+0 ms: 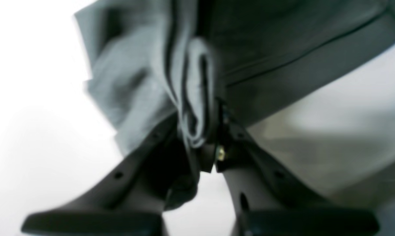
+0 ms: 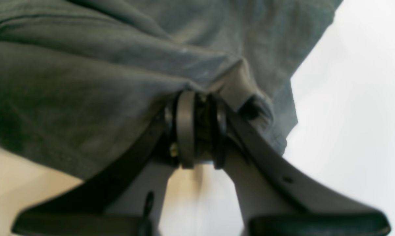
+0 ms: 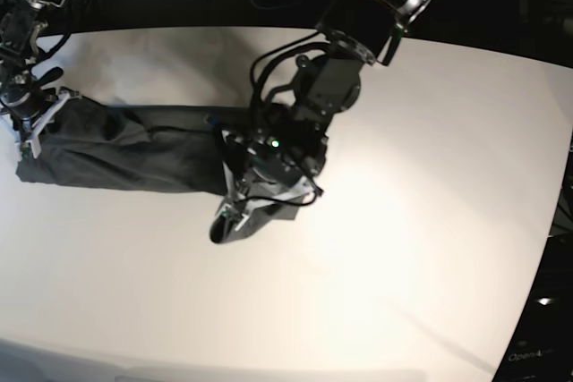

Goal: Fold the T-shirt properly
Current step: 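Press and adjust the folded end with the left gripper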

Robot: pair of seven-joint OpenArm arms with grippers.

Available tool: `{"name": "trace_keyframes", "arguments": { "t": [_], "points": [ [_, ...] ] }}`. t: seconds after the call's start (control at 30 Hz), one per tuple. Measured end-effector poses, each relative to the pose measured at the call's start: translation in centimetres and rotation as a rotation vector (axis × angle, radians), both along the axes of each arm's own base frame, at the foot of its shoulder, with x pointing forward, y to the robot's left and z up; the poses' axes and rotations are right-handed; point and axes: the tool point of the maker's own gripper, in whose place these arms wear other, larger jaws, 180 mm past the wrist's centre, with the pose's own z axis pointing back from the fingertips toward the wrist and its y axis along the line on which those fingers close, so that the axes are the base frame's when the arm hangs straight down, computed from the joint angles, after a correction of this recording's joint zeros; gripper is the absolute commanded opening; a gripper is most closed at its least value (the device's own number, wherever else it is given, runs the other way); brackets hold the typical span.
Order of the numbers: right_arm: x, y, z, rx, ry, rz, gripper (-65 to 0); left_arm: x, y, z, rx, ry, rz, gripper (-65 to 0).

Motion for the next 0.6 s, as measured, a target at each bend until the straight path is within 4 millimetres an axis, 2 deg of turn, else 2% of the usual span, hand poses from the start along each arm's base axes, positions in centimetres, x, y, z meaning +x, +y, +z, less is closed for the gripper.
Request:
{"name": "trace_keyframes", "arguments": {
  "t": [0.2, 0.3, 0.47, 0.6],
  "points": [
    [0.0, 0.2, -0.1, 0.003, -0.003, -0.003, -57.5, -1.7, -1.7, -0.2, -0.113, 0.091, -0.014, -61.9],
    [0.0, 0.1, -0.1, 0.002, -0.004, -0.005, -57.5, -2.1, -1.5, -0.7, -0.106, 0.103, -0.008, -61.9],
    [0.0, 0.2, -0.1, 0.003, -0.006, -0.004, -57.5, -2.0, -1.1, -0.8, -0.152, 0.168, 0.209, -61.9],
    [0.0, 0.2, -0.1, 0.003, -0.006, -0.005, -57.5, -2.7, -1.0, -1.4, -0.153, 0.201, 0.254, -61.9]
  ]
}}
